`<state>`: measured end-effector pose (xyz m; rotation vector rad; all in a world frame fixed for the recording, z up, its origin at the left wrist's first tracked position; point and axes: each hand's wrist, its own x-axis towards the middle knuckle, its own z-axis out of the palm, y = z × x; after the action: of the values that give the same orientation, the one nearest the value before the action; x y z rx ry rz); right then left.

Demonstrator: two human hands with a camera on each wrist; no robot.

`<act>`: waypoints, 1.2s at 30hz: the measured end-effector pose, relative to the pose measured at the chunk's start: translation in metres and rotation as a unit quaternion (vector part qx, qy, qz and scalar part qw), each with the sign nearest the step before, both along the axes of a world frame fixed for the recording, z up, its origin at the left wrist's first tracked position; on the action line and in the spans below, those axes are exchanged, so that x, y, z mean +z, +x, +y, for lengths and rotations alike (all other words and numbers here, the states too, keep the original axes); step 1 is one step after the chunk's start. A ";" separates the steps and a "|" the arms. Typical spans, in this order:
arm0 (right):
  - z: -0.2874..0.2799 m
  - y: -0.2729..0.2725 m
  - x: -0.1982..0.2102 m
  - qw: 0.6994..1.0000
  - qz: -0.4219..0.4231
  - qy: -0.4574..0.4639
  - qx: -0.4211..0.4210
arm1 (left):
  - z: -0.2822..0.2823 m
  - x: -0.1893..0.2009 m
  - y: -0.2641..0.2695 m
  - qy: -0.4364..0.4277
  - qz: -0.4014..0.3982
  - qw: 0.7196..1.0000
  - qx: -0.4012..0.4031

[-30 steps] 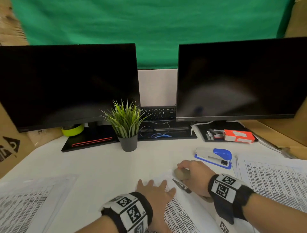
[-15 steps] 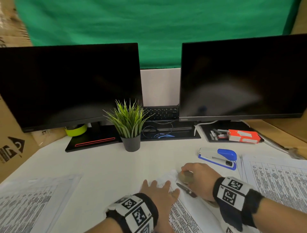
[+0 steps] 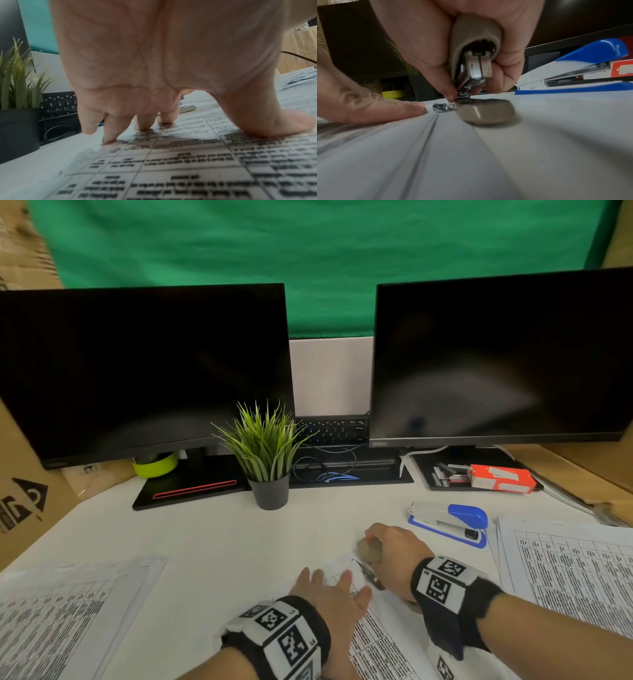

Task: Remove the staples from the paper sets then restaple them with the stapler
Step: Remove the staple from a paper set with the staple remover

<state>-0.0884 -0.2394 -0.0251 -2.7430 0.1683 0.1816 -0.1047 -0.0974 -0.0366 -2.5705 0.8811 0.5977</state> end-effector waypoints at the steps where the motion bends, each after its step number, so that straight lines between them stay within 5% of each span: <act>1: 0.002 0.004 0.000 1.000 -0.001 0.001 -0.003 | -0.002 0.000 0.001 0.007 0.002 1.000 0.019; 21: 0.011 0.034 0.013 1.000 -0.008 0.018 -0.013 | -0.001 0.012 0.000 -0.002 0.061 0.998 0.020; 25: 0.001 0.016 0.024 0.999 -0.042 0.010 0.014 | -0.005 -0.001 0.003 -0.171 -0.078 0.978 0.095; 29: 0.004 -0.006 0.024 0.999 -0.024 0.009 0.043 | -0.005 -0.029 0.015 -0.195 -0.143 0.963 0.119; 33: 0.007 -0.013 0.025 0.998 -0.041 0.038 0.031 | 0.005 -0.031 0.013 -0.111 -0.062 0.986 0.104; 36: 0.003 -0.008 0.040 0.995 -0.080 0.059 0.000 | 0.006 -0.034 0.012 -0.075 -0.087 0.989 0.089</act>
<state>-0.0965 -0.2366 0.0148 -2.6255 0.1102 -0.0271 -0.0923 -0.0913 -0.0704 -2.8080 0.6666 0.3598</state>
